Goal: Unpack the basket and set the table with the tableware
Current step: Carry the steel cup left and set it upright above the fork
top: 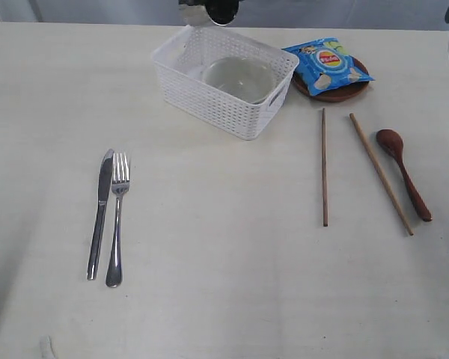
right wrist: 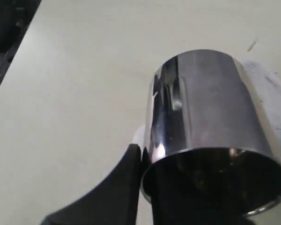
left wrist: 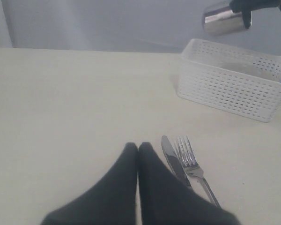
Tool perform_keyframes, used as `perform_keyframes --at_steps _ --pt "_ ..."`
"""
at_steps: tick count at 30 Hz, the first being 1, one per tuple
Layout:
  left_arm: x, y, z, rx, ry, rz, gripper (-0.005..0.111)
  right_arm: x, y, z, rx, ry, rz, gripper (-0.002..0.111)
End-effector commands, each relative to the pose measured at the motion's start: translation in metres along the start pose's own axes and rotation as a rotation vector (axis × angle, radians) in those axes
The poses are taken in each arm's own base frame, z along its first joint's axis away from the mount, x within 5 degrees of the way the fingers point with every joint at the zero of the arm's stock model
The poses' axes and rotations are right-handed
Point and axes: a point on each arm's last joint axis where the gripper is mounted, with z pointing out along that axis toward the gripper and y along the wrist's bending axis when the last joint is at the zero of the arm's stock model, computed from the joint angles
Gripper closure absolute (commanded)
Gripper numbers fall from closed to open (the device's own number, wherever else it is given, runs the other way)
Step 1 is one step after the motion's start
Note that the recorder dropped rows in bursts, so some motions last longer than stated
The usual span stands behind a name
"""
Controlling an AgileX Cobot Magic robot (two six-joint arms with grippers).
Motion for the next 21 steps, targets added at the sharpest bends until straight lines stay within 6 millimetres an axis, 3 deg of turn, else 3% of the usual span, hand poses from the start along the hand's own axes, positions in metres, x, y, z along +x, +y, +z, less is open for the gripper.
perform_keyframes --at_steps 1,3,6,8,12,16,21 --pt "0.001 0.0 0.0 0.004 -0.002 0.005 0.107 0.0 0.024 -0.017 -0.081 0.032 -0.165 0.109" --pt "0.001 0.0 0.0 0.004 -0.002 0.005 0.107 0.007 0.047 -0.023 -0.105 0.092 -0.28 0.109" --pt "0.001 0.0 0.0 0.004 -0.002 0.005 0.107 0.019 0.091 -0.032 0.016 0.16 -0.494 0.109" --pt "0.001 0.0 0.0 0.004 -0.002 0.005 0.107 0.029 0.121 -0.028 0.092 0.213 -0.645 0.109" --pt "0.001 0.0 0.0 0.004 -0.002 0.005 0.107 0.061 0.176 0.004 0.153 0.277 -0.831 0.109" --pt "0.001 0.0 0.0 0.004 -0.002 0.005 0.107 0.095 0.193 0.045 0.282 0.374 -0.952 0.109" --pt "0.001 0.0 0.0 0.004 -0.002 0.005 0.107 0.113 0.196 0.07 0.36 0.425 -1.034 0.109"
